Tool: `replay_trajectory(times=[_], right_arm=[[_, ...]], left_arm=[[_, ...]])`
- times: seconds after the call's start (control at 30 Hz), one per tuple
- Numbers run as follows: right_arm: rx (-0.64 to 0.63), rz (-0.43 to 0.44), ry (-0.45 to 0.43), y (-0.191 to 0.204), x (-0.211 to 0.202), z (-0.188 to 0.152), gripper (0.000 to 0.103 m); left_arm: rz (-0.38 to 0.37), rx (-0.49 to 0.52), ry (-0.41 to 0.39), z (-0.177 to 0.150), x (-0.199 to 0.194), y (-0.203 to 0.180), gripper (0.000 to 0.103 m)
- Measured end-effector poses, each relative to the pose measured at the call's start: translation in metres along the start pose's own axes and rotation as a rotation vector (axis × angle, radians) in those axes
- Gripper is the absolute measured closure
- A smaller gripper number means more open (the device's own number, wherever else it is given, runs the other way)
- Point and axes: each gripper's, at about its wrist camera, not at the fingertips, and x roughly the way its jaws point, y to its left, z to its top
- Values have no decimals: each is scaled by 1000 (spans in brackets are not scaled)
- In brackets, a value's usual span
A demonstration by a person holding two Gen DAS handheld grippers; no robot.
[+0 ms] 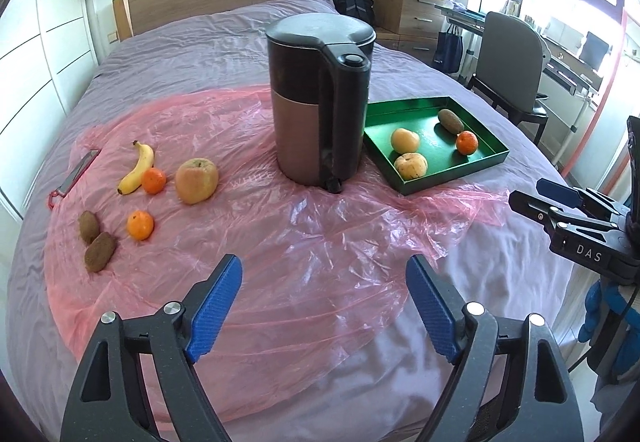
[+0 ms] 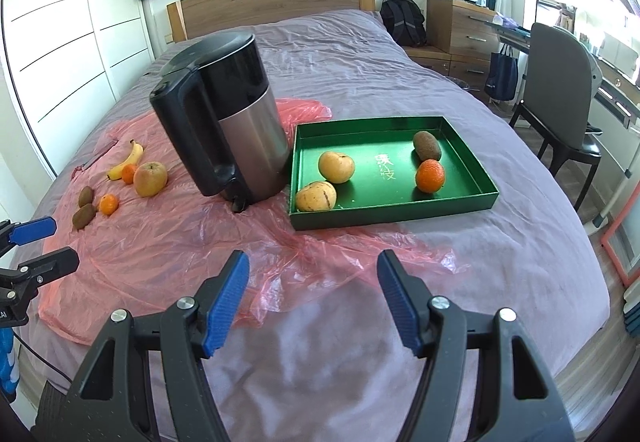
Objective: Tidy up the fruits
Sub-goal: 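Move both open tools back over the fruits on the pink sheet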
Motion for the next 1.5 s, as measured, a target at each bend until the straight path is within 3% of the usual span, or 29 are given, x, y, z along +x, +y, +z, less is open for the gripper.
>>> replay_trajectory(times=[0.47, 1.0, 1.5], right_arm=[[-68, 21, 30, 45, -4, -9, 0], [-178, 64, 105, 120, 16, -25, 0], [-258, 135, 131, 176, 31, -29, 0]], left_arm=[[24, -79, -9, -32, -8, 50, 23], [100, -186, -2, -90, -8, 129, 23], [188, -248, -8, -119, -28, 194, 23]])
